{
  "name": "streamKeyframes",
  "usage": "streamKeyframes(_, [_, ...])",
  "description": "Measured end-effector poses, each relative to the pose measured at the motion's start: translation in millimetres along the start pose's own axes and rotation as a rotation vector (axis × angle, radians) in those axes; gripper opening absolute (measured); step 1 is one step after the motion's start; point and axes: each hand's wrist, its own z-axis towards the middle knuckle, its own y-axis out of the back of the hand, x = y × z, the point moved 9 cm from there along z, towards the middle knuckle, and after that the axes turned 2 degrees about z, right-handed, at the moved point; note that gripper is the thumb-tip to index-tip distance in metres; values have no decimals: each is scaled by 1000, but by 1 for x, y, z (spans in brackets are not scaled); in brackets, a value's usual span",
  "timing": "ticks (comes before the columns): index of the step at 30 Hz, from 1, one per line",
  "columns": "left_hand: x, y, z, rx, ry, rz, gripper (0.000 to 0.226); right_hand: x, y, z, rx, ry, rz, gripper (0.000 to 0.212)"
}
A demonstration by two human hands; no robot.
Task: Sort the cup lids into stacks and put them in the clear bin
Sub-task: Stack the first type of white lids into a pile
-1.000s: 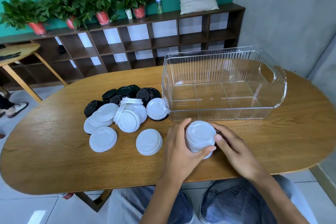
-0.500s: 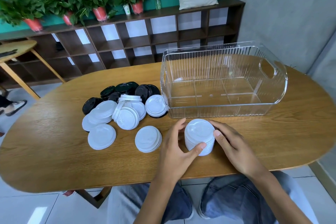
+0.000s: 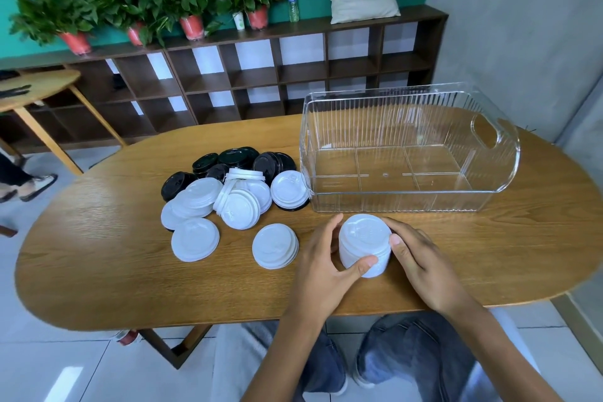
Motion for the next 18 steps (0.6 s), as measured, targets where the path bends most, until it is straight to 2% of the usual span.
streamKeyframes(5, [-4, -1, -1, 26, -6, 66, 83, -1, 1, -2, -3, -43, 72, 45])
streamKeyframes(7, [-6, -2, -2, 33, -11, 65, 83, -2, 1, -1, 14, -51, 65, 51])
streamKeyframes(14, [-11, 2, -4, 22, 6, 61, 84, 3, -1, 0, 33, -32, 35, 53])
streamKeyframes(16, [-12, 18, -8, -28, -5, 51, 78, 2, 0, 0, 32, -43, 46, 55])
streamKeyframes(18, [-13, 53, -14, -178, -66, 39, 62, 2, 0, -1, 38, -45, 46, 58])
